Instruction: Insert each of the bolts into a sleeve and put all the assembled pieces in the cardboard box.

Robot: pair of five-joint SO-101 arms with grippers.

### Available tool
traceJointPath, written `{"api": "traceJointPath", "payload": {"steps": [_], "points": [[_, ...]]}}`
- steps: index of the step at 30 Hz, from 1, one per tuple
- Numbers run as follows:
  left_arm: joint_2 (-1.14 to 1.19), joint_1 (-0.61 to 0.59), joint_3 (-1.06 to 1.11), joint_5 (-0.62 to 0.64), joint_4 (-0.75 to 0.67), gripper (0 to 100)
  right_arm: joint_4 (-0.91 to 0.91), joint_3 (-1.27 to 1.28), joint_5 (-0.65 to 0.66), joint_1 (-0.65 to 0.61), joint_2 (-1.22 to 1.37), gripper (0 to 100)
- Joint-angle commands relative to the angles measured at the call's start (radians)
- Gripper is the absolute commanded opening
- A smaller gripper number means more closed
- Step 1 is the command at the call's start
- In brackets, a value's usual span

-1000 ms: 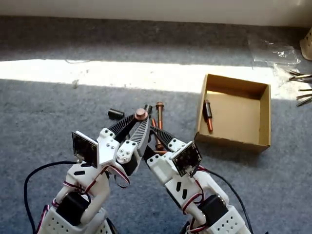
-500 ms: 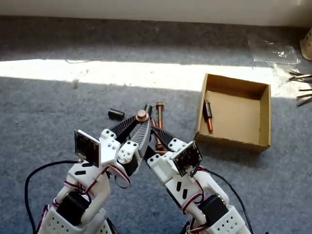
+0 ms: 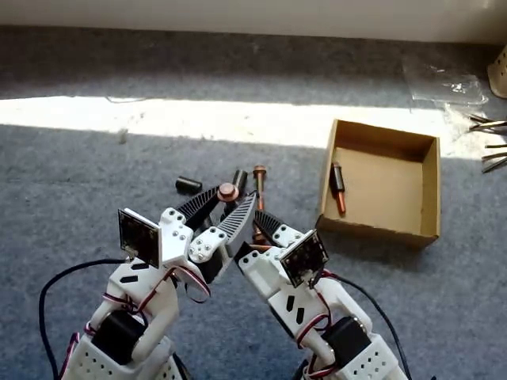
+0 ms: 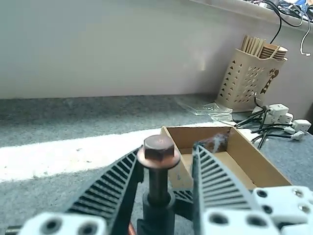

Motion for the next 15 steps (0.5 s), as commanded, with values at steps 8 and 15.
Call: {"api": "traceJointPath", "payload": {"steps": [8, 15], "points": [[-0.015, -0.022, -0.056, 0.0, -0.002, 16, -0.001, 0.111, -0.002, -0.008, -0.01, 0.5], [-0.015, -0.022, -0.05, -0.087, 0.005, 21, 0.001, 0.111, -0.002, -0.008, -0.01, 0.5]]}}
